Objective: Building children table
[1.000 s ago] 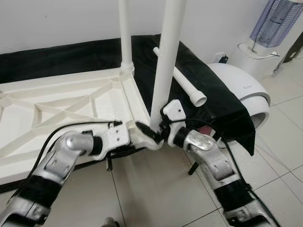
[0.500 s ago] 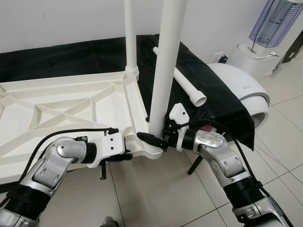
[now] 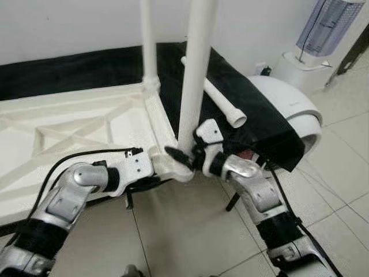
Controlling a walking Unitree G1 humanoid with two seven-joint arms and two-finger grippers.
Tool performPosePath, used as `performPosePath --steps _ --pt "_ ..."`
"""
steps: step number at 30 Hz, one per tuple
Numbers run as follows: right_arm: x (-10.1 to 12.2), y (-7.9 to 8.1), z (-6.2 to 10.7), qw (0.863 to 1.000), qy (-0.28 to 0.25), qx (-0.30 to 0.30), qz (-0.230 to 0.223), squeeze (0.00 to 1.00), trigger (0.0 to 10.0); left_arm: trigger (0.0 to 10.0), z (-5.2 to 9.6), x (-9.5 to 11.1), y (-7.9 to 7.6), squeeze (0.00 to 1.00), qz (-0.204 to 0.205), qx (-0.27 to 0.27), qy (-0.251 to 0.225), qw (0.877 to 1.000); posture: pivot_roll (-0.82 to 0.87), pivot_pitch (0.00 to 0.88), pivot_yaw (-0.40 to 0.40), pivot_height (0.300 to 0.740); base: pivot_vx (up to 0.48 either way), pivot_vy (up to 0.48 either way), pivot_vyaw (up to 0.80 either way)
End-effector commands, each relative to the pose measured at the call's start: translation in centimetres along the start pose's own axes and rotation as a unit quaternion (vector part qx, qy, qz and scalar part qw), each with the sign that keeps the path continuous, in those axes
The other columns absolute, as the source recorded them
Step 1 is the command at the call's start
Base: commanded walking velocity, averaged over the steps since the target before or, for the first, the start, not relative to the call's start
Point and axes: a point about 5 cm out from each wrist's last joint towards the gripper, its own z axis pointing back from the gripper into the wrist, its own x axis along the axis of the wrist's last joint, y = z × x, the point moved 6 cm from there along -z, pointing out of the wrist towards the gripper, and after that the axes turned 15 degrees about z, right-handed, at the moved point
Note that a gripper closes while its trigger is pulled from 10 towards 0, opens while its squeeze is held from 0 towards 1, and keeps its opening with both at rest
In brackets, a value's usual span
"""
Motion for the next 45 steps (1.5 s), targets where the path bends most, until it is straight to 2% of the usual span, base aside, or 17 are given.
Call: performPosePath --steps 1,2,3,5,12,13,15,17,18,21,22,25,26,27,35,37,45 --pt "-4.0 -4.2 0.7 0.981 0.11 -0.161 0.011 0.0 0.0 0.0 -1.6 7.2 -2.5 0.0 -0.07 -0.071 -0.128 0.987 0.04 0.082 -0.058 0.74 0.0 0.0 0.0" --pt "-4.0 -4.2 0.7 0.981 0.11 -0.161 0.011 0.0 0.0 0.0 -1.6 7.2 -2.5 0.0 -0.07 -0.071 -0.128 0.987 0.04 0.082 -0.058 0.74 0.0 0.0 0.0" --pt "-4.2 -5.0 1.0 0.972 0.121 -0.204 0.007 0.0 0.0 0.0 -2.1 7.8 -2.1 0.0 -0.071 -0.068 -0.133 0.986 0.04 0.085 -0.053 0.74 0.0 0.0 0.0" --pt "-4.3 -5.4 1.2 0.966 0.126 -0.226 0.005 0.0 0.0 0.0 -2.4 8.2 -1.9 0.0 -0.072 -0.066 -0.135 0.986 0.04 0.085 -0.053 0.74 0.0 0.0 0.0" --pt "-4.1 -5.5 1.3 0.959 0.125 -0.253 -0.002 0.0 0.0 0.0 -3.0 8.8 -1.7 0.0 -0.073 -0.066 -0.14 0.985 0.03 0.093 -0.045 0.74 0.0 0.0 0.0" --pt "-3.3 -4.0 0.5 0.972 0.101 -0.21 -0.002 0.0 10.0 0.0 -3.3 8.8 -1.8 0.0 -0.072 -0.069 -0.137 0.986 0.03 0.096 -0.042 0.74 0.0 0.0 0.0" --pt "-3.3 -4.0 0.5 0.972 0.101 -0.21 -0.002 0.0 10.0 0.0 -3.3 8.8 -1.8 0.0 -0.072 -0.069 -0.137 0.986 0.03 0.096 -0.042 0.74 0.0 0.0 0.0" --pt "-3.0 -3.0 0.2 0.979 0.089 -0.185 0.007 0.0 10.0 0.0 -3.5 8.3 -1.7 0.0 -0.072 -0.067 -0.129 0.987 0.03 0.097 -0.042 0.74 0.0 0.0 0.0" --pt "-2.9 -2.7 0.2 0.982 0.082 -0.172 0.005 1.0 10.0 0.0 -3.6 7.9 -1.7 0.0 -0.07 -0.063 -0.121 0.988 0.03 0.097 -0.042 0.74 0.0 0.0 0.0" --pt "-2.8 -2.1 0.1 0.985 0.076 -0.157 0.002 1.0 10.0 0.0 -4.2 7.0 -1.1 0.0 -0.067 -0.046 -0.103 0.991 0.04 0.102 -0.044 0.74 0.0 0.0 0.0" --pt "-2.6 -2.0 0.0 0.985 0.072 -0.154 0.001 0.0 10.0 0.0 -4.4 6.7 -0.6 0.0 -0.069 -0.029 -0.095 0.993 0.04 0.104 -0.042 0.74 0.0 0.0 0.0" --pt "-2.4 -1.9 0.0 0.986 0.068 -0.152 0.0 0.0 10.0 0.0 -4.6 6.5 -0.2 0.0 -0.071 -0.018 -0.09 0.993 0.04 0.104 -0.042 0.74 0.0 0.0 0.0" --pt "-2.2 -2.0 0.1 0.987 0.062 -0.151 0.002 0.0 10.0 10.0 -4.7 6.4 0.0 0.1 -0.07 -0.011 -0.086 0.994 0.03 0.105 -0.041 0.74 0.0 0.0 0.0" --pt "-2.0 -2.1 0.2 0.987 0.058 -0.152 0.001 0.0 10.0 10.0 -4.8 6.3 0.1 1.0 -0.064 -0.008 -0.086 0.994 0.03 0.106 -0.039 0.74 0.0 0.0 0.0" --pt "-1.4 -3.0 0.6 0.986 0.042 -0.161 0.0 0.0 10.0 10.0 -4.5 6.7 -0.3 1.0 -0.036 -0.025 -0.105 0.994 0.03 0.106 -0.036 0.74 0.0 0.0 0.0" --pt "-0.5 -3.2 1.1 0.988 0.015 -0.155 -0.001 0.0 10.0 10.0 -4.1 7.3 0.0 1.0 -0.031 -0.012 -0.124 0.992 0.03 0.108 -0.037 0.74 0.0 0.0 0.0" --pt "-0.5 -3.2 1.1 0.988 0.015 -0.155 -0.001 0.0 10.0 10.0 -4.1 7.3 0.0 1.0 -0.031 -0.012 -0.124 0.992 0.03 0.108 -0.037 0.74 0.0 0.0 0.0"
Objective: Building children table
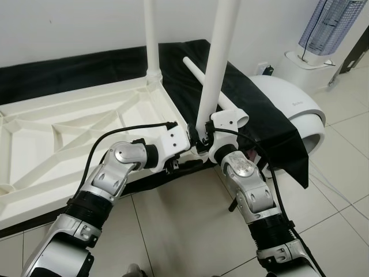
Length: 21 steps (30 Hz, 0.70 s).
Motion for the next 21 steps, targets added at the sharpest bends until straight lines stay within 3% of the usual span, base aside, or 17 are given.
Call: performPosePath --steps 1,21 --pt "-0.7 0.75 -0.2 1.0 0.014 0.006 -0.003 0.0 10.0 10.0 -0.37 0.07 0.0 1.0 -0.004 0.0 0.003 1.0 0.03 0.108 -0.037 0.74 0.0 0.0 0.0" --pt "-0.7 0.75 -0.2 1.0 0.014 0.006 -0.003 0.0 10.0 10.0 -0.37 0.07 0.0 1.0 -0.004 0.0 0.003 1.0 0.03 0.108 -0.037 0.74 0.0 0.0 0.0"
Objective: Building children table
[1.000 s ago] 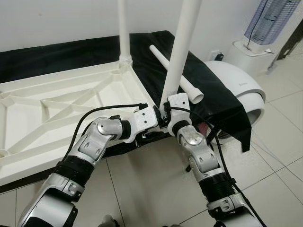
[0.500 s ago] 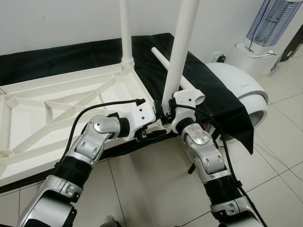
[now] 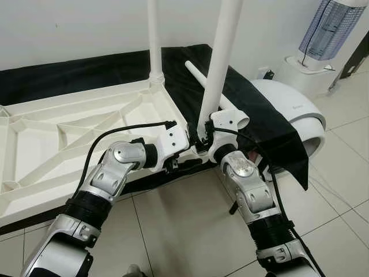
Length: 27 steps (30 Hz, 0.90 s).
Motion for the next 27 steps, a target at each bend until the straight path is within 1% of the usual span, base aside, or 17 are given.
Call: performPosePath --steps 1,27 --pt "-0.71 0.75 -0.2 1.0 0.014 0.006 -0.003 0.0 10.0 10.0 -0.37 0.07 0.0 1.0 -0.004 0.0 0.003 1.0 0.03 0.108 -0.037 0.74 0.0 0.0 0.0" --pt "-0.71 0.75 -0.2 1.0 0.014 0.006 -0.003 0.0 10.0 10.0 -0.37 0.07 0.0 1.0 -0.004 0.0 0.003 1.0 0.03 0.108 -0.037 0.74 0.0 0.0 0.0"
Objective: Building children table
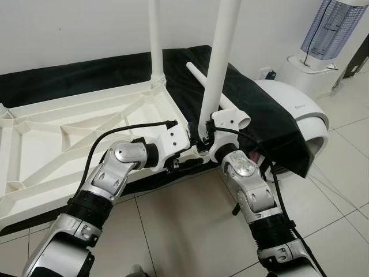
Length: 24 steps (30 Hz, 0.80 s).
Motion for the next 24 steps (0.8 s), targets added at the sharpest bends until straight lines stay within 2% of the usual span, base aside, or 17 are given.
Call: performPosePath --steps 1,4,5,6,7,8,9,10,18,22,23,24 --pt "-0.7 0.7 -0.2 1.0 0.014 0.006 -0.003 0.0 10.0 10.0 -0.4 0.1 0.0 1.0 -0.004 0.0 0.003 1.0 0.03 0.108 -0.037 0.74 0.0 0.0 0.0" --pt "-0.7 0.7 -0.2 1.0 0.014 0.006 -0.003 0.0 10.0 10.0 -0.4 0.1 0.0 1.0 -0.004 0.0 0.003 1.0 0.03 0.108 -0.037 0.74 0.0 0.0 0.0" --pt "-0.2 0.4 0.2 1.0 0.002 0.009 -0.005 0.0 10.0 10.0 0.0 0.3 0.0 0.0 -0.001 0.003 -0.006 1.0 0.03 0.0 0.0 0.74 0.0 0.0 0.0" --pt "-1.3 -1.0 2.0 1.0 0.003 -0.027 0.0 0.0 10.0 10.0 1.7 -0.2 2.5 0.0 0.059 0.163 -0.067 0.983 0.0 0.0 0.0 0.74 0.0 0.0 0.0" --pt "-1.3 -1.0 2.0 1.0 0.003 -0.027 0.0 0.0 10.0 10.0 1.7 -0.2 2.5 0.0 0.059 0.163 -0.067 0.983 0.0 0.0 0.0 0.74 0.0 0.0 0.0" --pt "-2.0 -2.0 3.4 0.998 0.006 -0.055 0.005 0.0 10.0 10.0 4.0 -1.5 4.1 0.0 0.106 0.285 -0.095 0.948 -0.01 0.0 0.0 0.74 0.0 0.0 0.0" --pt "-2.5 -2.7 4.3 0.997 0.009 -0.074 0.011 0.0 10.0 10.0 5.9 -2.7 5.1 0.0 0.135 0.367 -0.106 0.914 -0.01 0.0 0.0 0.74 0.0 0.0 0.0" --pt "-2.9 -3.1 4.7 0.996 0.012 -0.087 0.015 0.0 10.0 10.0 6.9 -3.5 5.5 0.0 0.148 0.407 -0.107 0.895 -0.01 0.0 0.0 0.74 0.0 0.0 0.0" --pt "-2.8 -3.6 4.7 0.995 0.009 -0.1 0.012 0.0 10.0 10.0 6.8 -3.3 5.7 0.0 0.146 0.407 -0.112 0.895 -0.01 0.0 0.0 0.74 0.0 0.0 0.0" --pt "-2.9 -3.9 4.8 0.994 0.012 -0.107 0.013 0.0 10.0 10.0 7.0 -3.2 5.8 0.0 0.15 0.41 -0.118 0.892 -0.01 0.0 0.0 0.74 0.0 0.0 0.0" --pt "-2.7 -4.2 4.9 0.993 0.01 -0.113 0.013 0.0 10.0 10.0 7.4 -3.0 5.9 0.0 0.154 0.417 -0.126 0.887 0.0 0.0 0.0 0.74 0.0 0.0 0.0" --pt "-2.7 -4.2 4.9 0.993 0.01 -0.113 0.013 0.0 10.0 10.0 7.4 -3.0 5.9 0.0 0.154 0.417 -0.126 0.887 0.0 0.0 0.0 0.74 0.0 0.0 0.0"
